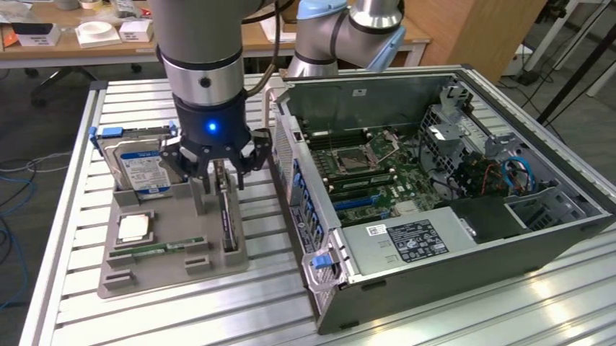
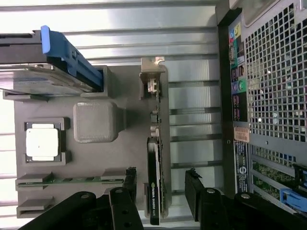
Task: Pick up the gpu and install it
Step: 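Pick up the gpu and move the gpu toward the slot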
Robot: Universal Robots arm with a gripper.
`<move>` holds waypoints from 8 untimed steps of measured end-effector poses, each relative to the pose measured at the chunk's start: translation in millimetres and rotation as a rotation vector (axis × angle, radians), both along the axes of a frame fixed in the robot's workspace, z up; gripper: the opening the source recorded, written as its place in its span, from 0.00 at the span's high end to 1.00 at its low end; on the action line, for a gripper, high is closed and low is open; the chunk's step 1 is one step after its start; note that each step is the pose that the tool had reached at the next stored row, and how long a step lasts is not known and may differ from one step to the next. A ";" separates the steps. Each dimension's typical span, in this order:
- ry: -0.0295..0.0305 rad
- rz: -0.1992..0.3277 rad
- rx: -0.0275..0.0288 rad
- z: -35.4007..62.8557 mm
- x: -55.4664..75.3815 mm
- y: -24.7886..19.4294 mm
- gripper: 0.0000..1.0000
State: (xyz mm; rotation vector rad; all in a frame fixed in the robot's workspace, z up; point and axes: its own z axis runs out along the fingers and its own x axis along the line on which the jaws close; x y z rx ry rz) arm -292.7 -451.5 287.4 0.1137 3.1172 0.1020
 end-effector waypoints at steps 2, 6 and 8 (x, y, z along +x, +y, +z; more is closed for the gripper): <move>0.0000 0.000 0.0000 -1.3 0.0 -2.2 0.47; -0.0001 0.000 0.0000 -4.3 -0.1 -4.7 0.47; -0.0001 0.000 0.0000 -5.7 -0.1 -5.0 0.47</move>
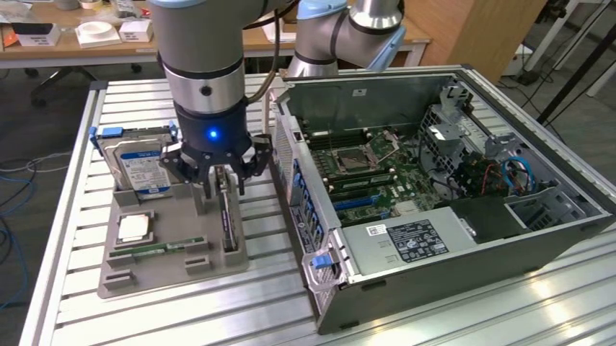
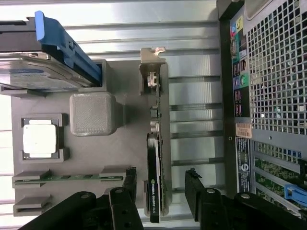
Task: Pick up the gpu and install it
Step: 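Pick up the gpu and move the gpu toward the slot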
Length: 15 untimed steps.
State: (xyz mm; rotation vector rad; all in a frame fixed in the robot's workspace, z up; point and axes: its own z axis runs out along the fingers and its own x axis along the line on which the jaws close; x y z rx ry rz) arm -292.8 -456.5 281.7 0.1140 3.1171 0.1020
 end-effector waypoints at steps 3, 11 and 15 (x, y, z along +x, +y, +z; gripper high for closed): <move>0.0000 0.000 0.0000 -2.3 0.1 -0.3 0.47; 0.0000 0.000 0.0000 -8.1 0.1 -0.7 0.47; 0.0000 0.000 0.0001 -11.0 0.1 -0.9 0.47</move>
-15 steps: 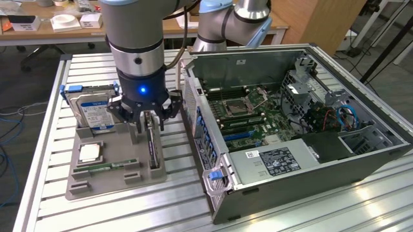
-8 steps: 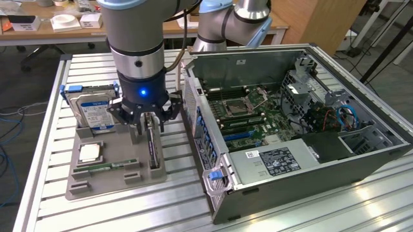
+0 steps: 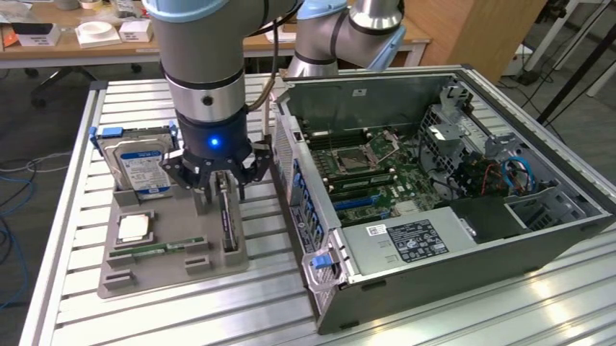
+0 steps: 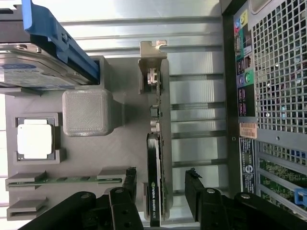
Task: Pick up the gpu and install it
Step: 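Pick up the gpu and move the gpu toward the slot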
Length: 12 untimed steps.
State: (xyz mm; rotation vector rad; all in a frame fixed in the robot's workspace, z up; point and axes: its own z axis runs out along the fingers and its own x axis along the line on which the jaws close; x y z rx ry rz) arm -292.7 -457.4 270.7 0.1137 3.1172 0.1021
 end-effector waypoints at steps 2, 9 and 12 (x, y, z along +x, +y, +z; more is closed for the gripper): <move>0.0001 0.000 -0.0001 -1.4 0.0 -0.1 0.47; 0.0000 0.000 0.0000 -6.6 0.0 -0.3 0.47; 0.0001 0.000 -0.0001 -8.7 0.0 -0.4 0.47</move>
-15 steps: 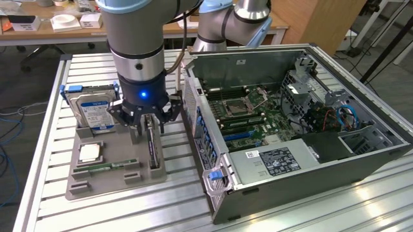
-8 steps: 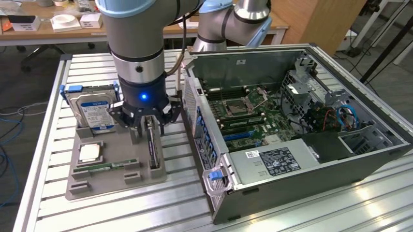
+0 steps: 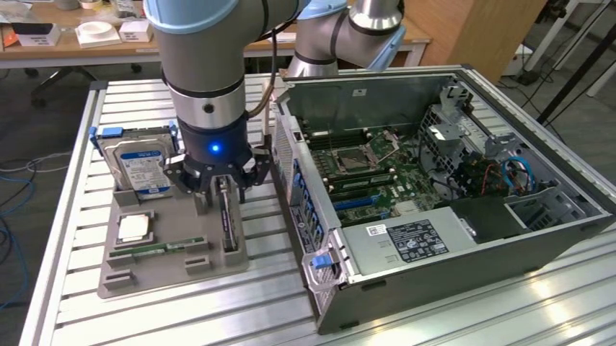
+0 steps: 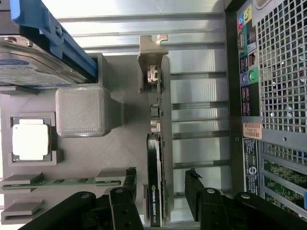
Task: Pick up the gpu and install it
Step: 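Pick up the gpu and move the gpu toward the slot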
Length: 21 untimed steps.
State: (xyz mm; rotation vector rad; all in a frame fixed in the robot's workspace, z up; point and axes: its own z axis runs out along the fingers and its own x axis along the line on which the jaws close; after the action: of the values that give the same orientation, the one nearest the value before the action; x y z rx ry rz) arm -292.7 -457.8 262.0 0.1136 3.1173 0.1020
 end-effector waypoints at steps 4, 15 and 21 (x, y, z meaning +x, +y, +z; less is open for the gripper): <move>-0.0001 0.000 0.0000 -2.5 0.0 -0.1 0.47; -0.0001 0.000 0.0003 -8.0 0.0 -0.1 0.47; 0.0001 0.000 0.0002 -10.6 -3.5 2.3 0.47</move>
State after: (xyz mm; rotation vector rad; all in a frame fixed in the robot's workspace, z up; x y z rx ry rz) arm -296.2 -455.6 251.4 0.1137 3.1173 0.1022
